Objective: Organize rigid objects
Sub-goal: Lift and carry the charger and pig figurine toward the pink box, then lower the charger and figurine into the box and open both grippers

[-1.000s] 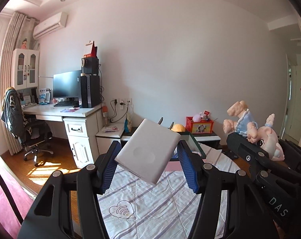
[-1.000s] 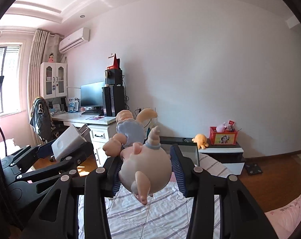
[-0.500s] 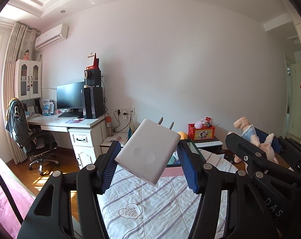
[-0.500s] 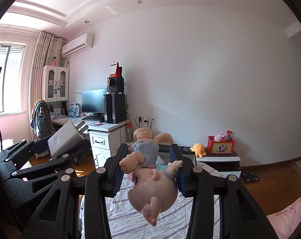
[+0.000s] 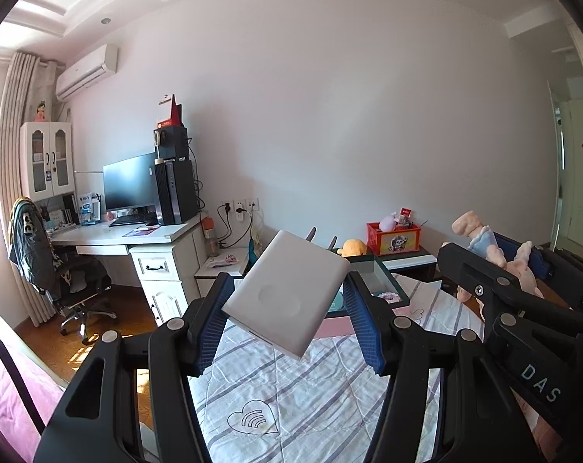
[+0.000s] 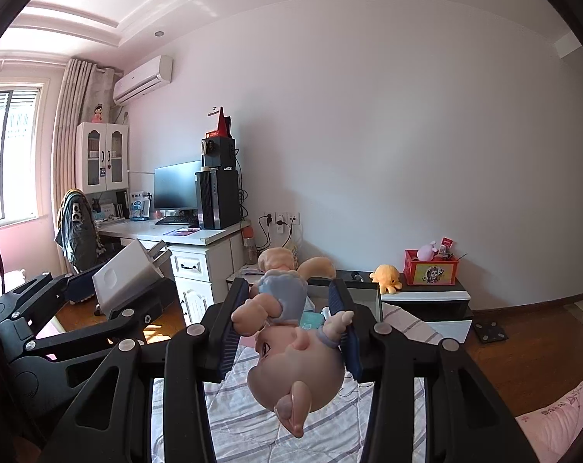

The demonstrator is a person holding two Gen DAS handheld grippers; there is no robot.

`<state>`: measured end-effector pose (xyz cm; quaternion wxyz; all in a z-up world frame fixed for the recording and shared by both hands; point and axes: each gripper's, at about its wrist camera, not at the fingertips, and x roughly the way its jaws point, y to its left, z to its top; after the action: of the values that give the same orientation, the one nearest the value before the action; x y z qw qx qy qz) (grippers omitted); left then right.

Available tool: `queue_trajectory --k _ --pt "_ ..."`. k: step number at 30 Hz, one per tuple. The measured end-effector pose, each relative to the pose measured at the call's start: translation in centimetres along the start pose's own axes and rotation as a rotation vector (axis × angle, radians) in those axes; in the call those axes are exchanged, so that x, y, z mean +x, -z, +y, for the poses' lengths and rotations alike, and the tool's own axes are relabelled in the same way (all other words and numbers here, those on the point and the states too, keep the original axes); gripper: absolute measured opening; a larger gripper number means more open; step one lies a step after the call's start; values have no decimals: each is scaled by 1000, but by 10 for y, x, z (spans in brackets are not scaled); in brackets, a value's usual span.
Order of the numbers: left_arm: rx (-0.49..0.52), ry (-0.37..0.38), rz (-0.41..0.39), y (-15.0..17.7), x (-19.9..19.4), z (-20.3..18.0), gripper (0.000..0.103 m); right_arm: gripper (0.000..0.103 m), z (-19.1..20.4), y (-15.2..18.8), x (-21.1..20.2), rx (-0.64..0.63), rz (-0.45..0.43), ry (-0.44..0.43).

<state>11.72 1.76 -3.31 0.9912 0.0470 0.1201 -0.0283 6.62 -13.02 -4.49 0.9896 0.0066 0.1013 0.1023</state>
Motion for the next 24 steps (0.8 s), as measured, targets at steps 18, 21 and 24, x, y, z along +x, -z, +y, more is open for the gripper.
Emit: queue_trajectory --k 18,21,24 --pt "-3 71 395 25 296 6 60 45 -95 43 243 58 338 62" --pt "-7 66 458 42 335 8 60 45 -116 63 274 73 403 88" --pt "8 45 489 54 362 8 60 45 -130 78 299 81 449 108"
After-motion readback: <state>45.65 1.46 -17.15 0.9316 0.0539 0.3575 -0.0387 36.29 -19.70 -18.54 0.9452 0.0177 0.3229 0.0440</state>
